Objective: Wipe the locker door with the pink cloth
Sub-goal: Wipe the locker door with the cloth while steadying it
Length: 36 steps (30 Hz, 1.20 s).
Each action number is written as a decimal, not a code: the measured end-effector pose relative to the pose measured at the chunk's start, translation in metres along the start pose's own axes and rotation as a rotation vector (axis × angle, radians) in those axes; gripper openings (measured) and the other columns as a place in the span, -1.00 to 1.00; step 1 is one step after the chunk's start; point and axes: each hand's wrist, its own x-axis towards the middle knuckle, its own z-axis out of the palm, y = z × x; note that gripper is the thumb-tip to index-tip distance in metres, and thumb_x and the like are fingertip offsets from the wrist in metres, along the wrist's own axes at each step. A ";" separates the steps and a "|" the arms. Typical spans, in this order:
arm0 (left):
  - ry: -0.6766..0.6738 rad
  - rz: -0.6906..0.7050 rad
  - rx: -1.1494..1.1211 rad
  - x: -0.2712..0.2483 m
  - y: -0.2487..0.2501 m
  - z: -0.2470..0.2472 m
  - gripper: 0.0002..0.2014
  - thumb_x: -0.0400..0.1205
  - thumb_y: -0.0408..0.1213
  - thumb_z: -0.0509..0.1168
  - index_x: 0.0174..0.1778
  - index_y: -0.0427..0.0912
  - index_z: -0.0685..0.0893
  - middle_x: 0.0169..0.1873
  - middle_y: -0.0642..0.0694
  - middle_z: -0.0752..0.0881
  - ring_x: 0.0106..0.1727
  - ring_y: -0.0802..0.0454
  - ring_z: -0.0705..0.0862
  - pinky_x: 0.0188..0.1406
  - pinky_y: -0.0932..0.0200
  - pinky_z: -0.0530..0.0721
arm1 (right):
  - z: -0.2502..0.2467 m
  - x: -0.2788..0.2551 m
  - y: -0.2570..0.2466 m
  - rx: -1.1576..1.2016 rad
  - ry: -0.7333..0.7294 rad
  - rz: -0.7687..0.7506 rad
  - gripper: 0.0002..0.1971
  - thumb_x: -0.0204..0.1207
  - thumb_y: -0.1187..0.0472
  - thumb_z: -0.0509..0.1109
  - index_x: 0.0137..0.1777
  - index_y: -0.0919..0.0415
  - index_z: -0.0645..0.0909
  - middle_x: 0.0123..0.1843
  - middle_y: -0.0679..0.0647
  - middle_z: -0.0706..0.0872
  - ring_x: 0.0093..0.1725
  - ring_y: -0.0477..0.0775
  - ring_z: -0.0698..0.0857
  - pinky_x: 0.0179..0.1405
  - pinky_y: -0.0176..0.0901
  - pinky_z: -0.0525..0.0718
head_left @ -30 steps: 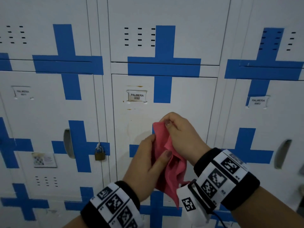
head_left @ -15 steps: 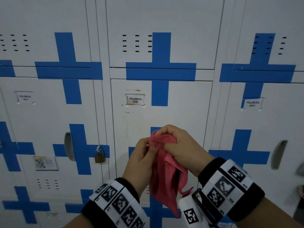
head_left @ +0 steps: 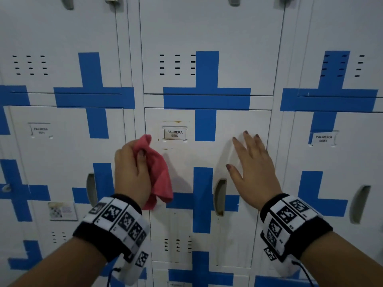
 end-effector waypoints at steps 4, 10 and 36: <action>0.047 0.154 0.212 0.032 0.001 0.001 -0.66 0.72 -0.23 0.02 0.42 -0.09 0.41 0.23 -0.07 0.36 0.17 0.18 0.37 0.27 0.30 0.32 | 0.015 0.001 0.007 -0.137 -0.050 -0.017 -0.25 0.63 -0.10 0.11 0.66 0.00 -0.25 0.67 0.02 -0.39 0.63 0.12 -0.39 0.60 0.19 -0.19; 0.042 0.259 0.390 0.059 0.007 0.027 -0.54 0.67 -0.22 0.09 0.52 -0.07 0.25 0.29 -0.18 0.33 0.26 -0.09 0.38 0.39 -0.02 0.37 | 0.024 0.002 0.009 -0.172 -0.041 -0.014 -0.18 0.60 -0.16 0.10 0.63 -0.02 -0.39 0.64 0.01 -0.48 0.60 0.12 -0.47 0.56 0.19 -0.28; -0.160 0.510 0.831 0.065 -0.039 0.043 -0.37 0.68 -0.04 -0.18 0.58 -0.12 -0.34 0.59 -0.02 -0.28 0.59 0.06 -0.32 0.52 0.08 -0.50 | 0.038 0.000 0.014 -0.193 0.001 -0.020 -0.16 0.51 -0.25 -0.04 0.65 0.03 -0.37 0.66 -0.01 -0.43 0.62 0.10 -0.43 0.56 0.23 -0.29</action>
